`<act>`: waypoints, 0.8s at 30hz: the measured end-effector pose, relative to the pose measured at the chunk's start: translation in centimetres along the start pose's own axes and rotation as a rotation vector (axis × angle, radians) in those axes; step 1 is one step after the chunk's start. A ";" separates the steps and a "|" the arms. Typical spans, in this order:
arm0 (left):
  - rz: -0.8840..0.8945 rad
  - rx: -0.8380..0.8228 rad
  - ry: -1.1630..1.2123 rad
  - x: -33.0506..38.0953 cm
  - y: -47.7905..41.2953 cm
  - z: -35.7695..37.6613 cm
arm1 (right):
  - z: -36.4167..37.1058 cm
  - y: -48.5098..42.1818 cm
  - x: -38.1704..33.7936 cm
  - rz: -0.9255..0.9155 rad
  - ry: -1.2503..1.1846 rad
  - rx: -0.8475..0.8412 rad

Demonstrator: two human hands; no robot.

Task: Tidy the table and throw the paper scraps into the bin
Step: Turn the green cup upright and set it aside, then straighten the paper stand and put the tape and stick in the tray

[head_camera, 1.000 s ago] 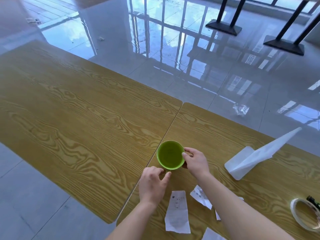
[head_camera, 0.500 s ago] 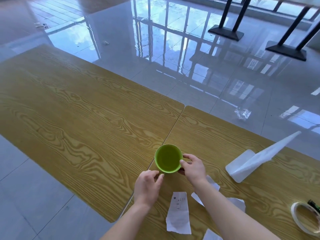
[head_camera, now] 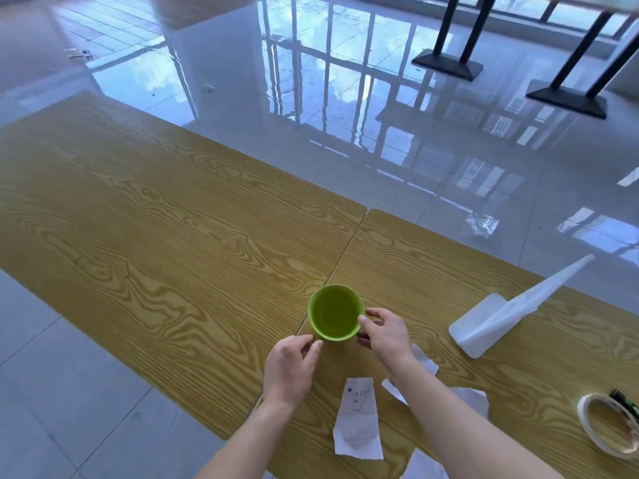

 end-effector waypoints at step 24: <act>0.374 -0.116 -0.090 7.5 3.9 0.9 | -13.8 7.3 2.6 -0.012 0.131 0.272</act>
Point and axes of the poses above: each hand's wrist, its own y-axis away from the middle knuckle, its own z-axis out of the palm, x = y × z, the point moved 4 cm from there along -y, towards the middle knuckle, and after that the axes turned 11 degrees about -z, right-handed, at the moved point
